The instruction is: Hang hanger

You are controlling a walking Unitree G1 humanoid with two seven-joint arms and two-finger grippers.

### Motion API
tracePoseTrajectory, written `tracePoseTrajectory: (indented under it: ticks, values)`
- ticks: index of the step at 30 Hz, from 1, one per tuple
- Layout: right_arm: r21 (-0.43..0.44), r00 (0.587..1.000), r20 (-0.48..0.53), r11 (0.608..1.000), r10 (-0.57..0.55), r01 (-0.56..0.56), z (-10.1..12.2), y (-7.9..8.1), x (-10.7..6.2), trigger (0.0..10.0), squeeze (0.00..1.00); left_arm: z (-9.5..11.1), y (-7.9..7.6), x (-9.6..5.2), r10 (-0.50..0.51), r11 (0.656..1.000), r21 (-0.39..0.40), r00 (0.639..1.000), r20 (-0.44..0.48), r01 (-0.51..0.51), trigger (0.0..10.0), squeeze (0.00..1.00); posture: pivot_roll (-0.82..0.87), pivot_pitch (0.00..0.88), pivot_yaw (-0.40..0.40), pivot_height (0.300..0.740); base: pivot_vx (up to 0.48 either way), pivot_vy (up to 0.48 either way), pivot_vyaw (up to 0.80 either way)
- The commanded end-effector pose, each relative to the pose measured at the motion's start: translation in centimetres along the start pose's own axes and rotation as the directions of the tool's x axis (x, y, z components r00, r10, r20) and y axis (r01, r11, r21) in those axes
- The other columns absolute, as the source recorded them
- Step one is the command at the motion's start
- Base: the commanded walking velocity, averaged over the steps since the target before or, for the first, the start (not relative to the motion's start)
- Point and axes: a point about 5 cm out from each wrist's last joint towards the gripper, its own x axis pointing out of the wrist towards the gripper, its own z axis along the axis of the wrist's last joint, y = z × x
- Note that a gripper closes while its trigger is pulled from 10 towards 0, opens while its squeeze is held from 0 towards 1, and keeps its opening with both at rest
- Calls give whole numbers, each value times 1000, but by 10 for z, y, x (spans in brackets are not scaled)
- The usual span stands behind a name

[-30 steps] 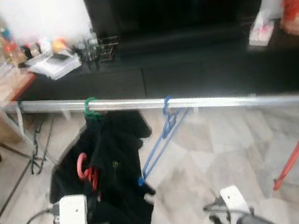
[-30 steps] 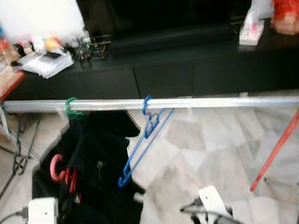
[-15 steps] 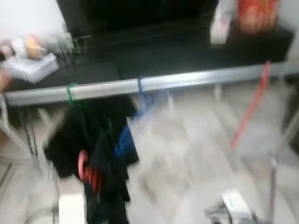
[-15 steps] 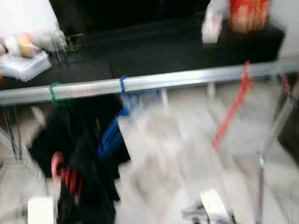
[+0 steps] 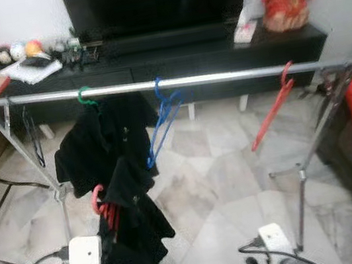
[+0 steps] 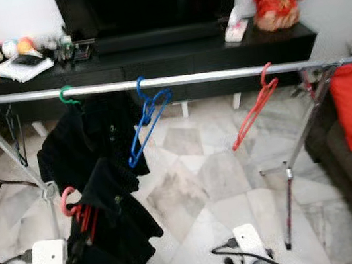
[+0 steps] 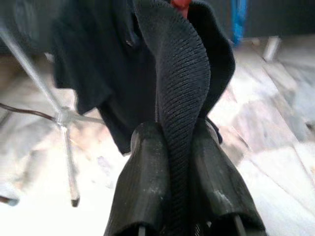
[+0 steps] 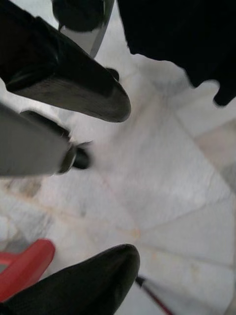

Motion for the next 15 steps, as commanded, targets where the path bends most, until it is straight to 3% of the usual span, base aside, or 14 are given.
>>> tracePoseTrajectory:
  ticks: [1,11,15]
  values:
    - [-5,1000,10,1000,-7,7,5,-4,0,10000,0,6,1,0,11,1000,12,1000,27,-12,10000,0,-13,0,35,740,0,0,0]
    - [0,1000,11,1000,-7,7,5,-3,0,10000,0,5,-1,1,10,1000,-21,1000,18,-9,10000,0,-13,0,35,740,0,0,0]
    - [5,1000,13,1000,-7,7,5,-3,0,10000,0,5,-2,1,7,1000,-23,1000,18,-7,10000,0,-13,0,35,740,0,282,0]
